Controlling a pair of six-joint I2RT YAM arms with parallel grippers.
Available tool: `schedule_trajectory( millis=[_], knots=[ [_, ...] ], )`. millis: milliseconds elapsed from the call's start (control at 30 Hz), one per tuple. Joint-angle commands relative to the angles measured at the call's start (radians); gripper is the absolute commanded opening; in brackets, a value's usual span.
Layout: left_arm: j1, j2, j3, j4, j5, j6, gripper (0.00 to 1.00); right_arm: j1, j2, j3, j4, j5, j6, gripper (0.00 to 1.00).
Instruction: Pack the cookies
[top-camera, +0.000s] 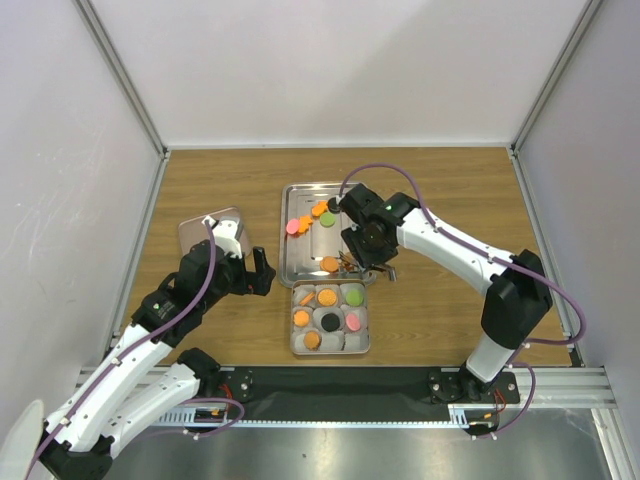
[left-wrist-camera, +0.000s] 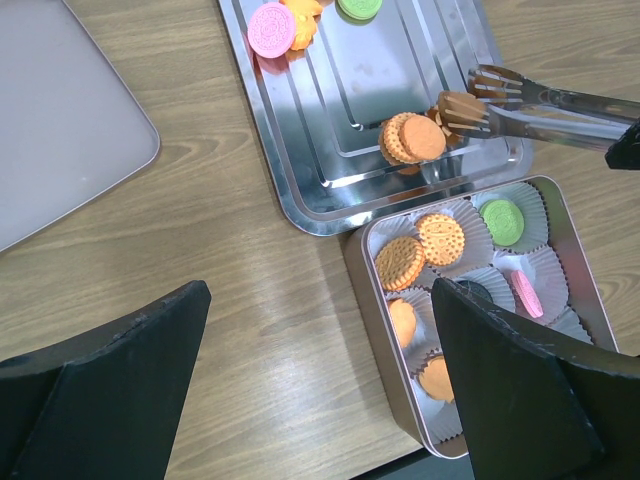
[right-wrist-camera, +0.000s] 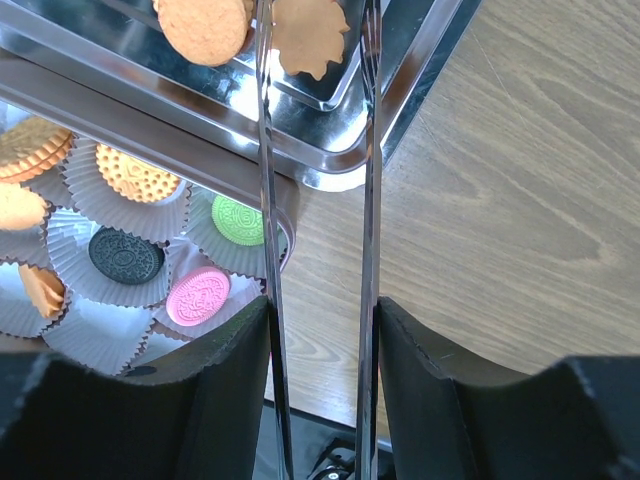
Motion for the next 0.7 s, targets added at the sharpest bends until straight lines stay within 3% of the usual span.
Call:
schedule_trajectory(
  millis=[0,167,667],
  knots=[
    [0.004,-0.007,0.013,0.031,0.014,0.013,1.0,0.005,0.008,0.023,-0.012,0.02,-0.015,0.5],
    [0.004,-0.007,0.013,0.033,0.016,0.015,1.0,0.005,0.006,0.032,-0.017,0.029,-0.015,0.49],
    [0.006,-0.001,0.013,0.034,0.016,0.015,1.0,-0.008,-0.002,0.063,-0.014,0.038,-0.013,0.31]
  ],
)
